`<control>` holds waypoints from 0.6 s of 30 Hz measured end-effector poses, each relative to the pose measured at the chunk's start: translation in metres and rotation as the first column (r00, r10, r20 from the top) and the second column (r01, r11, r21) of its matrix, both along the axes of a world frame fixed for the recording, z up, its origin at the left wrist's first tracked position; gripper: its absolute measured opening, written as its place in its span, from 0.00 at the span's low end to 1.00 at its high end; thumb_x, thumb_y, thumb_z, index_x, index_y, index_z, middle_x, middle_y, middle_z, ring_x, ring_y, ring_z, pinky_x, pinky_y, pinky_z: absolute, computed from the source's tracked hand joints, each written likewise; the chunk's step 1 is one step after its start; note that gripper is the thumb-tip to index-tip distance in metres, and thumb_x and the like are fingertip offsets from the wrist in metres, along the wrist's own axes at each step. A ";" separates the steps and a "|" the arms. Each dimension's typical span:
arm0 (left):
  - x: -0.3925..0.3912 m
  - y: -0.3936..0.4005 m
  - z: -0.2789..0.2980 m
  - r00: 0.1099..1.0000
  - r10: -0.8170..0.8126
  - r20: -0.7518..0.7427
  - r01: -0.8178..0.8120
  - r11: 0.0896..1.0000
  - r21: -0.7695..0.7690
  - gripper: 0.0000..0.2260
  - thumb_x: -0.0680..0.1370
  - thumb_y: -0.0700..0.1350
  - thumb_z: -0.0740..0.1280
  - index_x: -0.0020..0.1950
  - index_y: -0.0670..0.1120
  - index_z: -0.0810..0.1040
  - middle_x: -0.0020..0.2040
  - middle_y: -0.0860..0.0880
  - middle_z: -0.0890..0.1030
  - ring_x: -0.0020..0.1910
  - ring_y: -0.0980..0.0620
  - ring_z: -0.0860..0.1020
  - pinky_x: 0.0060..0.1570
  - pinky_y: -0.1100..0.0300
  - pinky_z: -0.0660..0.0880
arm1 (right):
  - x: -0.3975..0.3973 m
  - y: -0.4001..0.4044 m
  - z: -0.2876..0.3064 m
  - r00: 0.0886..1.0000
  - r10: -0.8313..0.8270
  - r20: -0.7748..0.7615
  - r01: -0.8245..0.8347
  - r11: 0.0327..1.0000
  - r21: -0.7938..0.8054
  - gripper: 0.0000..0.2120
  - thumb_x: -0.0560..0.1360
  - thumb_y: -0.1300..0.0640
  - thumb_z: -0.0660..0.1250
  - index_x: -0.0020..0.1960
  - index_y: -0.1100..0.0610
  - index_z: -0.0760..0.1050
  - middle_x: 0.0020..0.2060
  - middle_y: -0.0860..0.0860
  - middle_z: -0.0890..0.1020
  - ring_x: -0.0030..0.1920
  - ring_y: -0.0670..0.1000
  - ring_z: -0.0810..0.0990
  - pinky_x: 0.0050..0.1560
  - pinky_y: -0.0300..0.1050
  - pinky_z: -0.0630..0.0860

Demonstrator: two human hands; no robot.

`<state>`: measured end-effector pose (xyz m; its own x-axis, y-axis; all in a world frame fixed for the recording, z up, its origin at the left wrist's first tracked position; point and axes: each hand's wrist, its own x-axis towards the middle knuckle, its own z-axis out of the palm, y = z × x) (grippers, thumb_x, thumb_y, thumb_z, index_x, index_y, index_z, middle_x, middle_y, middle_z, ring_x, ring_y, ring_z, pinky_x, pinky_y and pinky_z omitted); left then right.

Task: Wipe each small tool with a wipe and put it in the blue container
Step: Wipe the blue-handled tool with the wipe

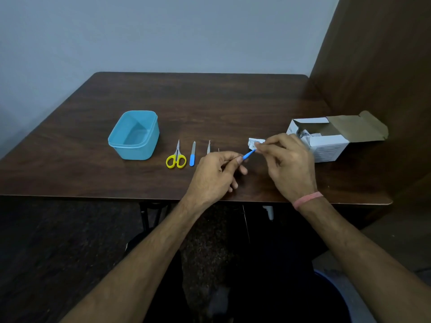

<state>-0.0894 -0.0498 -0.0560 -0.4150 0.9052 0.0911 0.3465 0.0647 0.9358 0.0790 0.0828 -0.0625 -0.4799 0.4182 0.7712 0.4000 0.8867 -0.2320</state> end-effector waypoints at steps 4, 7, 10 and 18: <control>0.001 -0.001 0.002 1.000 -0.008 -0.019 0.008 1.000 0.004 0.11 0.90 0.44 0.65 0.55 0.53 0.87 0.45 0.55 0.89 0.28 0.56 0.80 0.29 0.64 0.77 | 0.000 -0.009 0.001 0.994 0.059 0.096 -0.063 0.997 0.048 0.07 0.82 0.62 0.75 0.58 0.54 0.90 0.50 0.51 0.85 0.45 0.55 0.80 0.40 0.53 0.80; 0.001 0.000 0.002 0.999 0.005 -0.032 -0.005 1.000 0.007 0.11 0.90 0.44 0.65 0.54 0.53 0.86 0.43 0.56 0.88 0.28 0.56 0.80 0.29 0.63 0.77 | -0.001 -0.002 0.002 0.999 0.034 0.038 -0.034 0.999 0.011 0.06 0.83 0.60 0.74 0.56 0.55 0.90 0.48 0.51 0.85 0.45 0.56 0.81 0.41 0.55 0.80; 0.003 0.000 0.001 0.999 0.020 -0.048 -0.019 1.000 0.011 0.11 0.90 0.44 0.65 0.54 0.53 0.86 0.43 0.56 0.88 0.27 0.57 0.80 0.28 0.64 0.76 | -0.001 0.000 0.001 1.000 0.002 -0.006 -0.002 1.000 -0.027 0.06 0.83 0.60 0.74 0.55 0.56 0.90 0.47 0.52 0.85 0.44 0.56 0.83 0.42 0.56 0.81; 0.004 0.000 0.003 0.997 0.032 -0.068 -0.031 0.999 0.017 0.11 0.90 0.45 0.65 0.53 0.55 0.85 0.43 0.56 0.88 0.28 0.57 0.81 0.28 0.64 0.77 | 0.000 0.004 0.001 0.998 0.028 -0.049 -0.035 0.988 -0.151 0.04 0.82 0.60 0.76 0.52 0.55 0.90 0.45 0.48 0.84 0.36 0.44 0.76 0.36 0.52 0.80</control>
